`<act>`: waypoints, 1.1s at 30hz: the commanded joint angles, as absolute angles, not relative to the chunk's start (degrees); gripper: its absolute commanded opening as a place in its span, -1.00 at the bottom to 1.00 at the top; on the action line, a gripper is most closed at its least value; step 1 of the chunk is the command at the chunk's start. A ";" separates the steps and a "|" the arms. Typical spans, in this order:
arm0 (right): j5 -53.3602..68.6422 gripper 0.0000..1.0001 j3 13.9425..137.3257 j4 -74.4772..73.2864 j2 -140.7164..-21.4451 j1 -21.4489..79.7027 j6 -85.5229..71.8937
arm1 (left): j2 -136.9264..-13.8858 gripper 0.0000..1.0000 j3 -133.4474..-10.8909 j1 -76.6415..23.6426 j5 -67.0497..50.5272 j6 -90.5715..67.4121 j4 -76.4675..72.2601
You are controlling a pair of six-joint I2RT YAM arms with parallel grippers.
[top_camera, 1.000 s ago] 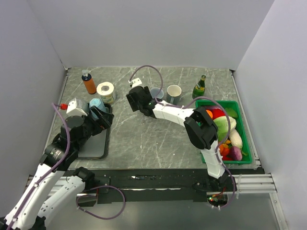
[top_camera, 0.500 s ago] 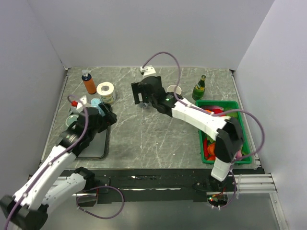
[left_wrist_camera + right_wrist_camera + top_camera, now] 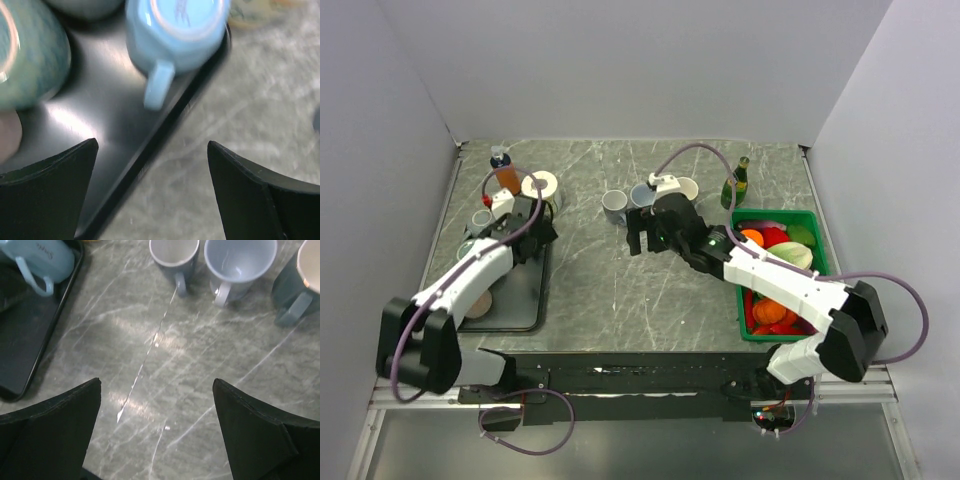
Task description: Turn the mug right side up
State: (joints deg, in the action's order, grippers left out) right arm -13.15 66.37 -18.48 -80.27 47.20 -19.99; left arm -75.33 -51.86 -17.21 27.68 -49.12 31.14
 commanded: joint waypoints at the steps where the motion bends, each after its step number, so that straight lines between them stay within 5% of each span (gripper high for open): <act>1: -10.64 0.95 64.51 -16.08 -75.68 47.11 -22.15 | -80.67 0.93 -58.35 -14.50 24.53 -42.29 26.20; 12: -7.82 0.91 65.22 -20.13 -74.80 47.11 -22.50 | -92.29 0.87 -62.67 -13.54 24.17 -38.06 25.23; 22: -5.54 0.87 64.51 -19.16 -74.27 47.20 -24.52 | -93.42 0.30 -61.17 -12.83 25.14 -36.56 23.11; 33: -4.31 0.84 65.30 -20.39 -74.79 47.20 -24.87 | -93.25 -0.01 -60.82 -11.60 25.31 -37.18 22.06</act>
